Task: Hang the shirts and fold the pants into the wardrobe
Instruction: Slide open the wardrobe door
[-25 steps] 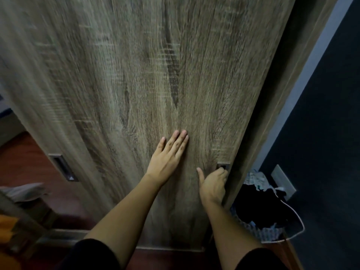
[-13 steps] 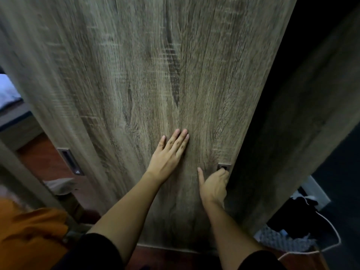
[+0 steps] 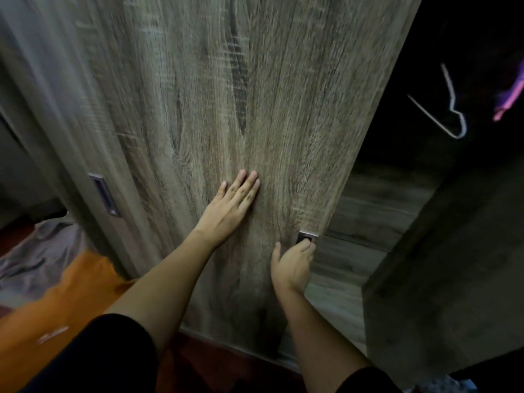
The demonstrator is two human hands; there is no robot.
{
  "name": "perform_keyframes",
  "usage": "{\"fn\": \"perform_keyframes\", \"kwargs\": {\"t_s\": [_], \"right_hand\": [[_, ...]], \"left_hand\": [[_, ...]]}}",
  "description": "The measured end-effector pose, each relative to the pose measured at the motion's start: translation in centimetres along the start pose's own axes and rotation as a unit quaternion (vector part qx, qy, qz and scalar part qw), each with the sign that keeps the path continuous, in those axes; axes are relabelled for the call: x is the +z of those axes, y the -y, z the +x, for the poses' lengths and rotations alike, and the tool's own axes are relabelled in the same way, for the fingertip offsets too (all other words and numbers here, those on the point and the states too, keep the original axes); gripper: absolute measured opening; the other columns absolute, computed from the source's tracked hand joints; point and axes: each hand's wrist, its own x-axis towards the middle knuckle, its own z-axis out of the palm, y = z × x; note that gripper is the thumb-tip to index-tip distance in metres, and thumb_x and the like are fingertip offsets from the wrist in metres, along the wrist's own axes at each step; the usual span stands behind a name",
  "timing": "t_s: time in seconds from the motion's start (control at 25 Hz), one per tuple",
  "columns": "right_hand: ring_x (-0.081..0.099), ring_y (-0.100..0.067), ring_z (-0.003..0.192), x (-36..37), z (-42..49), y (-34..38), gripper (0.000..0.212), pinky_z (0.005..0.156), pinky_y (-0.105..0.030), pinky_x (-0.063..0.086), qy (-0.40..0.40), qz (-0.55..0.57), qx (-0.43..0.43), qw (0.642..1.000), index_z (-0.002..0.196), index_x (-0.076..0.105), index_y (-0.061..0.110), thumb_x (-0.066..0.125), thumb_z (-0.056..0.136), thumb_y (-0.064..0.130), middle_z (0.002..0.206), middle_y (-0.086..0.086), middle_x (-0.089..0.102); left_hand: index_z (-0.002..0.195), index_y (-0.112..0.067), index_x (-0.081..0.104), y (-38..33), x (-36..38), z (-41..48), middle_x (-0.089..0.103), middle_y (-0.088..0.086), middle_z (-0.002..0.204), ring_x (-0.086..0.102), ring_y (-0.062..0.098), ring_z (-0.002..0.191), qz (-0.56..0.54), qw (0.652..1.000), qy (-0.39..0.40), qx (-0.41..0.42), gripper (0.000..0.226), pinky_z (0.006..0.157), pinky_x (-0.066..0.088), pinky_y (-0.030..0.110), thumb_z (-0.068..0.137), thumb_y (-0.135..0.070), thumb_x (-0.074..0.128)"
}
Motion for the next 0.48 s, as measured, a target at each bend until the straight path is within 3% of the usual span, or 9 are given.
{"fn": "perform_keyframes", "kwargs": {"t_s": [0.16,0.32,0.48], "right_hand": [[0.056,-0.033,0.104,2.9,-1.7,3.4,0.049,0.072,-0.041,0.053,0.028,-0.001,-0.066,0.997,0.119,0.044,0.001,0.057,0.087,0.035,0.120,-0.018,0.048],[0.053,-0.032,0.111,4.7,-3.0,6.2,0.049,0.078,-0.039,0.052,0.070,0.003,-0.112,0.991,0.128,0.041,0.001,0.054,0.088,0.027,0.126,-0.017,0.044],[0.056,-0.036,0.100,6.4,-3.6,7.3,0.053,0.072,-0.041,0.055,0.074,0.014,-0.119,0.990,0.125,0.045,-0.004,0.060,0.080,0.018,0.114,-0.019,0.048]], "left_hand": [[0.144,-0.002,0.019,4.7,0.1,-2.3,0.020,0.008,0.151,-0.019,0.018,0.143,-0.001,0.999,0.013,-0.040,0.056,0.101,0.038,0.050,0.089,-0.007,0.029],[0.144,-0.001,0.016,8.4,0.0,-4.0,0.020,0.010,0.151,-0.018,0.017,0.143,-0.012,0.996,0.028,-0.080,0.057,0.100,0.039,0.052,0.089,-0.007,0.030],[0.146,-0.004,0.011,10.6,0.4,-4.8,0.012,0.007,0.153,-0.019,0.016,0.143,-0.022,0.997,0.045,-0.065,0.057,0.102,0.039,0.053,0.091,-0.007,0.026]]}}
